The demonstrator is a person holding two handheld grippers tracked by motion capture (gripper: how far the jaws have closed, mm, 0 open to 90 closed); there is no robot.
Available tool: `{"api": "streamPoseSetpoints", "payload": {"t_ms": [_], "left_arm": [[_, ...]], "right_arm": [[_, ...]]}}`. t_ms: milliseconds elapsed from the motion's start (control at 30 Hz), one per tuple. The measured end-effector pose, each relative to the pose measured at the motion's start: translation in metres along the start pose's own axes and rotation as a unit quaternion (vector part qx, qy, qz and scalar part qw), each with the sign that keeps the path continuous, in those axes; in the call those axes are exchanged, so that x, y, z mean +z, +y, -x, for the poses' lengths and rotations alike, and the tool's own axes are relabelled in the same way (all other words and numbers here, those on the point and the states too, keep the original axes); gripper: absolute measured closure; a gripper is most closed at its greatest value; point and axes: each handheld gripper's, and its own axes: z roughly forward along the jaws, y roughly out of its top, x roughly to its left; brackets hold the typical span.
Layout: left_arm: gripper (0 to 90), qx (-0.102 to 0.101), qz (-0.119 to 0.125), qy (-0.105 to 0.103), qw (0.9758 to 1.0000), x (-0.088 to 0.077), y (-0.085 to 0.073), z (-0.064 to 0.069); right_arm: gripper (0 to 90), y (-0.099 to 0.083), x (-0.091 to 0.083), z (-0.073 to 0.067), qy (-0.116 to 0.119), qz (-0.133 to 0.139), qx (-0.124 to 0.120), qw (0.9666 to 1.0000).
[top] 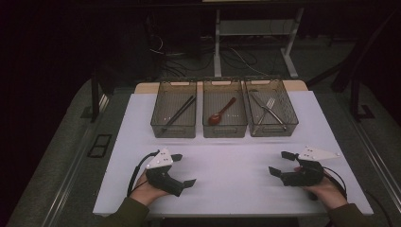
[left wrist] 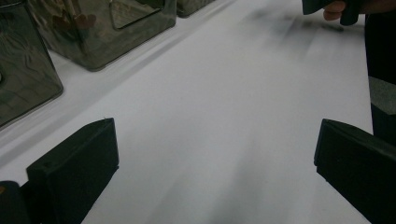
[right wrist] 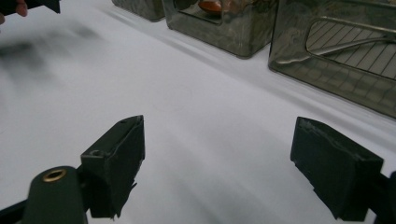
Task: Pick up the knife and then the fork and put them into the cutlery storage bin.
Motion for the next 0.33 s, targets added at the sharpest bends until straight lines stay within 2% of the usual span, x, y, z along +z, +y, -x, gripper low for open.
{"api": "streamPoseSetpoints", "payload": {"t_ms": [133, 333], "left_arm": [[0.0, 0.001, -0.001, 0.000, 1.0000, 0.0004, -0.0002, -0.0001], [0.0, 0.003, -0.003, 0.003, 1.0000, 0.0006, -0.0004, -0.0003]], "right_arm": [[17.0, -0.0022, -0.0006, -0.0011, 0.002, -0.006, -0.007, 1.0000], [15.3, -0.0009, -0.0023, 0.0000, 0.003, 0.000, -0.007, 1.0000]]}}
